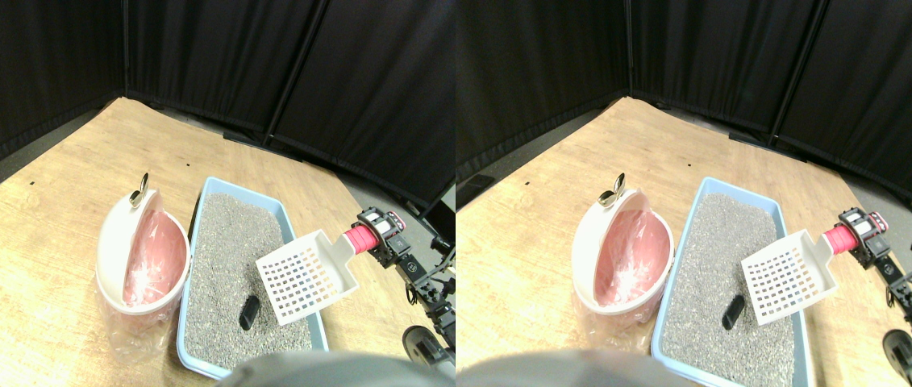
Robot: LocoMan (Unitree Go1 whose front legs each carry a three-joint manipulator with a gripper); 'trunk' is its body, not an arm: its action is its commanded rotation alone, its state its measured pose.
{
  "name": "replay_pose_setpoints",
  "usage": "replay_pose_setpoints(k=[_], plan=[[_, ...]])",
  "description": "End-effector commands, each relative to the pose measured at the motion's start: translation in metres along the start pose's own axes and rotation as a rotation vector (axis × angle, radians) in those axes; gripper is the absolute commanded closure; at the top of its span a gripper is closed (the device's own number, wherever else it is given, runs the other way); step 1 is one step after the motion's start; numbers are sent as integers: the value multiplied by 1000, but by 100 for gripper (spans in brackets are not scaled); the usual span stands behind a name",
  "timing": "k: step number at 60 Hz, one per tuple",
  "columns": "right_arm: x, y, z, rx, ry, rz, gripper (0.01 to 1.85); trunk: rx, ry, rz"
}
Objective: Scoop (unimanual)
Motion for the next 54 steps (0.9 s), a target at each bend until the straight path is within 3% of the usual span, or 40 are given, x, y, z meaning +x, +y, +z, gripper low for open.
replay_pose_setpoints(k=[1, 16, 28, 29, 44, 54], plan=[[0, -4, 4, 3, -65, -9, 180, -34, 22, 28], [9, -2, 5, -20, -67, 26, 180, -59, 31, 54], [18, -3, 14, -114, -112, 82, 180, -74, 30, 58], [19, -3, 15, -132, -118, 88, 172, -76, 30, 58], [19, 1, 18, -219, -147, 135, 180, -76, 38, 60], [20, 4, 14, -257, -136, 130, 170, -71, 46, 58]])
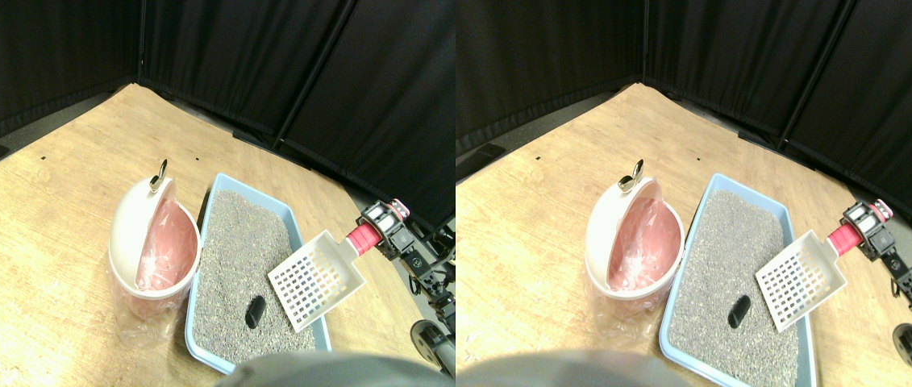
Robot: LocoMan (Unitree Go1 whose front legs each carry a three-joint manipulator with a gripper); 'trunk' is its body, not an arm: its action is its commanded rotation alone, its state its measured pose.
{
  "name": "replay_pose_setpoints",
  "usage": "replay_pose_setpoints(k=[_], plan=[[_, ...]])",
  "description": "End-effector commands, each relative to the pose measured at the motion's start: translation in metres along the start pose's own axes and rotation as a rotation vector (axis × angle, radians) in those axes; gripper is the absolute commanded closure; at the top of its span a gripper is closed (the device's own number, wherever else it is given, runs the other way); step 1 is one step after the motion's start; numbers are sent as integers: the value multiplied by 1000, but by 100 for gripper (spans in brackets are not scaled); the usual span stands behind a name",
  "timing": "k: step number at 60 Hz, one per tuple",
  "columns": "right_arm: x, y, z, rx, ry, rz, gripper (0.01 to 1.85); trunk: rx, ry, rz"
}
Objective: Scoop (unimanual)
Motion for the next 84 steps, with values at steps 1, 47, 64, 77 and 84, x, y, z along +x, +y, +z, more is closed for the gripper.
replay_pose_setpoints(k=[1, 47, 64, 77, 84], plan=[[2, 1, 6, 7, -36, -8, 173, -14, 23, 17], [-13, 27, 8, -116, -37, 29, 180, -2, 51, 12], [-16, 48, 9, -144, 43, 72, 180, -12, 63, 9], [-12, 77, 6, -53, 67, 112, 180, -29, 86, 26], [-11, 95, 4, -28, 86, 150, 180, -45, 96, 42]])
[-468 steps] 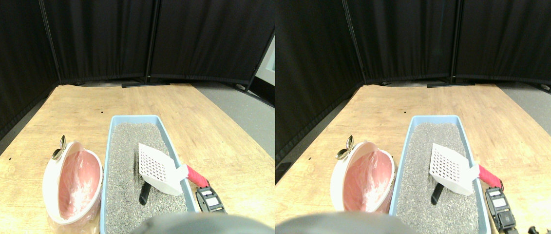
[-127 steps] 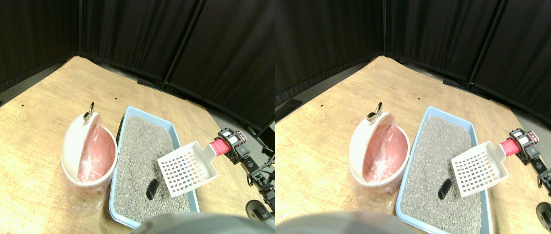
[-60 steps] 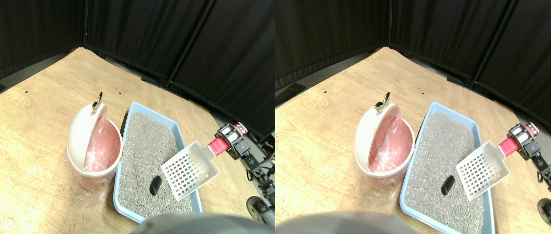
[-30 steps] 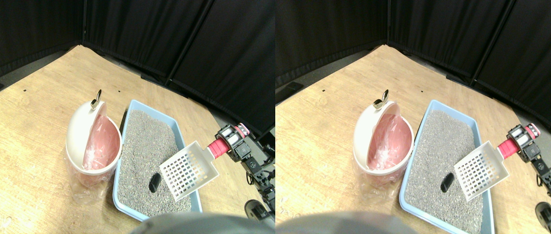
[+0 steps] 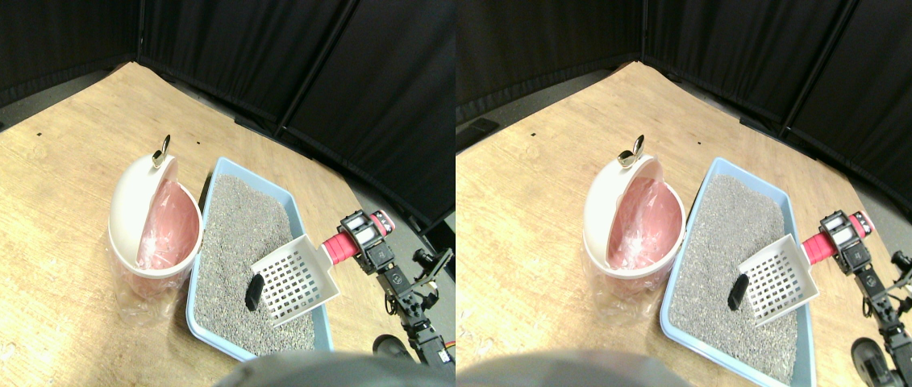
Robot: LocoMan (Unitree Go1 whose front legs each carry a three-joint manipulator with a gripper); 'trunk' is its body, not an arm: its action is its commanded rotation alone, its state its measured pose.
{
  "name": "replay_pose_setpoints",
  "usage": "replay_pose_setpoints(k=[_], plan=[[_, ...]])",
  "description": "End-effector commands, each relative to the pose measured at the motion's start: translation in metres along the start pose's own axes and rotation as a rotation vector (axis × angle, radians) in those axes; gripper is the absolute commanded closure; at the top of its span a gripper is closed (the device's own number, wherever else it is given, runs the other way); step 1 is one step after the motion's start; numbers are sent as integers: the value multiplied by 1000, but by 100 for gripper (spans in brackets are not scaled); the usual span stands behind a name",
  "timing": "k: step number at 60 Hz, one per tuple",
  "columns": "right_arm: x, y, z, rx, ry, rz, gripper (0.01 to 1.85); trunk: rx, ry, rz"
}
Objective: Scoop (unimanual)
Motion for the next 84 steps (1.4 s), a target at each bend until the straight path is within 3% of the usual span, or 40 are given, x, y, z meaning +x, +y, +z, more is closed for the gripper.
replay_pose_setpoints(k=[1, 7, 13, 16, 23, 37, 40, 45, 55, 74, 84], plan=[[1, 25, 0, 8, -17, 130, 180, -17, 37, 33], [2, 45, 1, 42, 21, 155, 180, -25, 36, 37], [4, 63, -1, 84, 7, 188, 180, -35, 36, 41], [4, 68, 0, 113, 37, 180, 180, -36, 36, 43], [7, 72, -1, 125, 27, 182, 180, -36, 36, 42], [12, 56, 8, 173, 12, 134, 180, -30, 23, 27], [14, 49, 14, 247, 45, 76, 180, -30, 23, 27], [16, 40, 17, 330, 31, 27, 180, -28, 18, 25], [19, 28, 19, 435, 43, -29, 180, -32, 11, 28], [12, 26, 3, 524, 86, -143, 180, -39, 1, 39], [6, 31, -7, 614, 64, -176, 180, -31, -17, 46]])
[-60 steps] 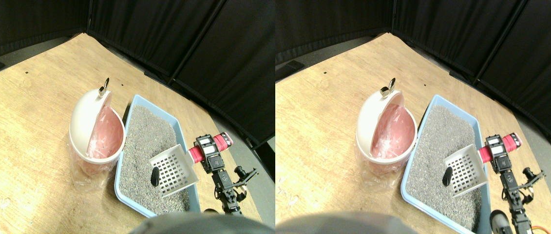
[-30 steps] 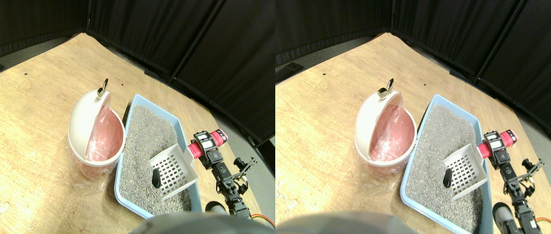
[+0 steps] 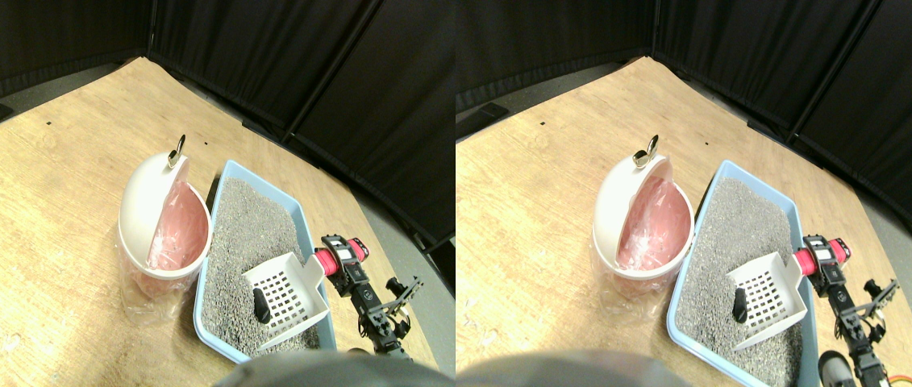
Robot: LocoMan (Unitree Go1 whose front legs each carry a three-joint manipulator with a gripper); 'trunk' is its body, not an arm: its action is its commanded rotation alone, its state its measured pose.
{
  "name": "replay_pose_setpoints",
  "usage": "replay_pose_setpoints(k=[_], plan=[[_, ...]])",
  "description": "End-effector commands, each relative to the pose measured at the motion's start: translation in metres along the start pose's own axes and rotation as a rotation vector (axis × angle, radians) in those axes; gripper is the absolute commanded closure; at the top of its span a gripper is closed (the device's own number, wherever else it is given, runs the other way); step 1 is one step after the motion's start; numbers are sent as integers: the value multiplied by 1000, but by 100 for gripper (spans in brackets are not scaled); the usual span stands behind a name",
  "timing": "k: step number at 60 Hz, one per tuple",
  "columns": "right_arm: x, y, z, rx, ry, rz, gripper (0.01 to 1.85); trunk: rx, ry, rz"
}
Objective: Scoop (unimanual)
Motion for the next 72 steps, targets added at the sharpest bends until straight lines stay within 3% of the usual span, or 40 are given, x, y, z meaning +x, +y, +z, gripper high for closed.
replay_pose_setpoints(k=[1, 13, 41, 53, 64, 72], plan=[[-2, -1, 6, 112, -106, -8, 180, 2, -17, 11], [-3, -11, 6, 249, -131, -139, 180, 20, -46, 1], [15, -41, 35, 258, -216, -216, 180, 45, -82, -25], [16, -45, 37, 417, -249, -271, 180, 53, -98, -29], [20, -49, 34, 618, -284, -308, 180, 60, -100, -36], [24, -51, 33, 729, -294, -292, 180, 65, -98, -38]])
